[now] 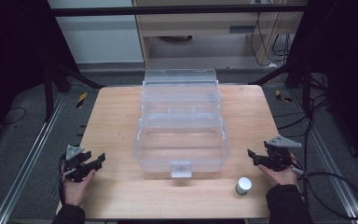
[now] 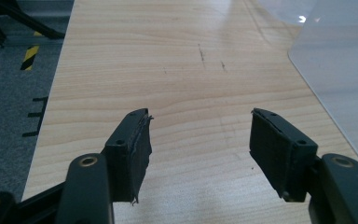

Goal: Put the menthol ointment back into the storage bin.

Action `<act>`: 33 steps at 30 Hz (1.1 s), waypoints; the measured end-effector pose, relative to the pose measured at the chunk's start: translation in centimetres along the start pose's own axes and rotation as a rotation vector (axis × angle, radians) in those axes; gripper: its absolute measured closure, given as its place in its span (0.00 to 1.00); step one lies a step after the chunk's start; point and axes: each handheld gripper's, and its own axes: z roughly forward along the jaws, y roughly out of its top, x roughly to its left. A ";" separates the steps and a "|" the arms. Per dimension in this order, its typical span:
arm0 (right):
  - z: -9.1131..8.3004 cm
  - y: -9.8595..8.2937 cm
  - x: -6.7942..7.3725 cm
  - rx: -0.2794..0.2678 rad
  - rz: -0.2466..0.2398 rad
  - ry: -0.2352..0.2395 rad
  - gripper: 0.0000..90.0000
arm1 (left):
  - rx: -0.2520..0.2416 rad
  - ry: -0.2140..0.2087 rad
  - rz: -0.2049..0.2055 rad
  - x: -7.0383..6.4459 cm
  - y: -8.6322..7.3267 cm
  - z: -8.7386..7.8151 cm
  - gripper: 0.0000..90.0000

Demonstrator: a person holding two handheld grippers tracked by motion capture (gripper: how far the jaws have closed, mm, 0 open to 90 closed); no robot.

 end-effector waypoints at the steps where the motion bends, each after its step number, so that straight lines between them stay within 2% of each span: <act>1: -0.3 0.2 0.0 0.005 -0.002 0.006 0.27 | 0.001 0.000 0.003 0.0 0.0 0.0 0.42; 3: -0.6 0.5 0.1 0.016 -0.032 0.013 0.27 | -0.001 0.001 0.006 -0.1 0.1 0.1 0.42; 4: -0.6 0.5 0.1 0.016 -0.032 0.013 0.27 | -0.001 0.001 0.006 -0.1 0.1 0.1 0.42; 7: -1.2 1.3 0.2 0.014 -0.065 0.045 0.27 | 0.008 0.004 0.016 -0.1 0.1 0.2 0.41; 10: -1.4 1.6 0.4 0.025 -0.069 0.072 0.27 | 0.016 0.004 0.018 -0.1 0.1 0.3 0.41; 11: -1.5 1.9 0.6 0.027 -0.094 0.083 0.26 | 0.020 -0.001 0.018 -0.1 0.0 0.3 0.40; 15: -1.7 2.8 1.2 0.078 -0.151 0.108 0.28 | 0.033 -0.002 0.022 0.0 0.1 0.5 0.40; 16: -1.8 3.1 1.3 0.076 -0.163 0.111 0.28 | 0.034 -0.002 0.024 0.0 0.1 0.6 0.39; 18: -1.9 3.4 1.4 0.080 -0.168 0.117 0.28 | 0.035 -0.003 0.026 0.0 0.1 0.6 0.39; 19: -1.9 4.1 1.6 0.112 -0.177 0.148 0.28 | 0.038 -0.004 0.031 -0.1 0.1 0.6 0.39; 20: -1.9 4.1 1.6 0.112 -0.177 0.148 0.28 | 0.038 -0.004 0.031 -0.1 0.1 0.6 0.39; 21: -2.0 4.3 1.7 0.124 -0.191 0.157 0.28 | 0.040 -0.005 0.035 -0.1 0.1 0.6 0.39; 22: -2.1 4.9 2.0 0.152 -0.235 0.178 0.28 | 0.044 -0.008 0.038 -0.1 0.0 0.7 0.39; 25: -2.3 5.4 2.2 0.163 -0.255 0.191 0.28 | 0.051 -0.009 0.042 -0.2 0.0 0.8 0.39; 27: -2.7 6.2 2.6 0.179 -0.280 0.227 0.29 | 0.054 -0.011 0.047 -0.3 0.0 0.8 0.38; 30: -3.2 7.0 3.0 0.205 -0.330 0.234 0.29 | 0.050 -0.013 0.046 -0.3 0.0 0.8 0.39; 31: -3.2 7.0 3.0 0.205 -0.330 0.234 0.29 | 0.051 -0.014 0.045 -0.3 0.0 0.8 0.39; 33: -3.8 7.8 3.4 0.228 -0.360 0.268 0.29 | 0.058 -0.017 0.050 -0.3 0.0 0.9 0.38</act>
